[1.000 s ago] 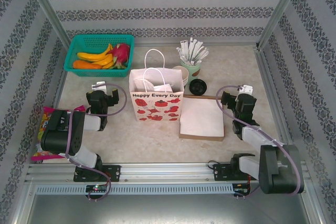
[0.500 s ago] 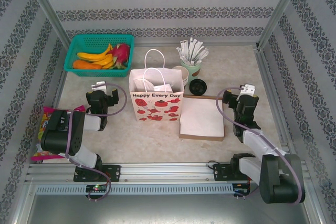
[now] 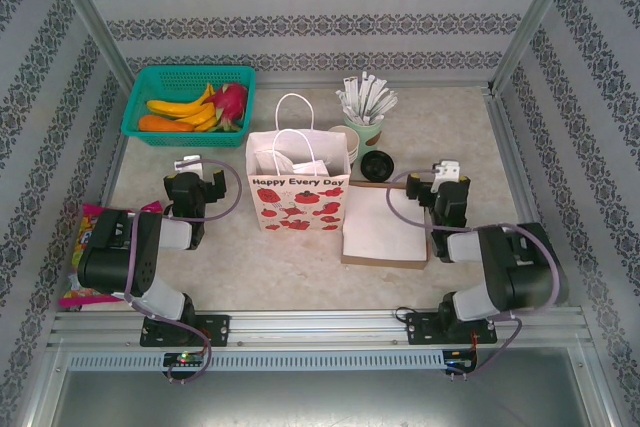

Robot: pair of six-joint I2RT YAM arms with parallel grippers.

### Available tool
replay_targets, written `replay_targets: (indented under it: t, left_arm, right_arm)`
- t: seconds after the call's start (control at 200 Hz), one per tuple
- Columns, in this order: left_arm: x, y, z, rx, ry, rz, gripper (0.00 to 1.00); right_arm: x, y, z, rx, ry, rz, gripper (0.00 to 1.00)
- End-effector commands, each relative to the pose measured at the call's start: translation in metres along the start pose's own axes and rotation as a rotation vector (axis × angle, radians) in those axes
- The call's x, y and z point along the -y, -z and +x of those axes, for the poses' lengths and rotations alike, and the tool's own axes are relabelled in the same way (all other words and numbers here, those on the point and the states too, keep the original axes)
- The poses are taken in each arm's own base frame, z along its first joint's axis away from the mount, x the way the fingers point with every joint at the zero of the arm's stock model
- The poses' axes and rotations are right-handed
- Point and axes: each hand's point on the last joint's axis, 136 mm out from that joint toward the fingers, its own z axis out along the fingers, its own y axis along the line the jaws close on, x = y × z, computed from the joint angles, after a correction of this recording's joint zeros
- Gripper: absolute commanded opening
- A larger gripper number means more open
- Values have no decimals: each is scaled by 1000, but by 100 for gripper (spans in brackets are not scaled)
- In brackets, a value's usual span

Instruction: Pack the takeout coffee

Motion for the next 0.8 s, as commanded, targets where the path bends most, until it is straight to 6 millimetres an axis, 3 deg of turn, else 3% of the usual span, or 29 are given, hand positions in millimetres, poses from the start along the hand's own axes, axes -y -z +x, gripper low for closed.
replay_targets:
  t: [0.0, 0.07, 0.21, 0.35, 0.44, 0.505, 0.794]
  left_arm:
    - [2, 1, -12, 43, 19, 0, 100]
    - [3, 1, -12, 43, 18, 5, 100]
    - [5, 1, -13, 42, 12, 18, 100]
    - [7, 1, -12, 38, 7, 27, 100]
    - [7, 1, -12, 39, 6, 27, 100]
    - [7, 1, -12, 38, 6, 27, 100]
    - [7, 1, -12, 38, 6, 27, 100]
  right_arm:
    - [-7, 5, -30, 176, 47, 6, 98]
    - [-5, -2, -29, 120, 47, 40, 98]
    - [24, -18, -24, 41, -68, 118, 98]
    - [25, -17, -21, 21, -64, 121, 98]
    - [23, -17, -19, 11, -60, 107, 98]
    - [-16, -25, -32, 23, -9, -143, 98]
    - [-10, -24, -31, 16, -41, -165, 98]
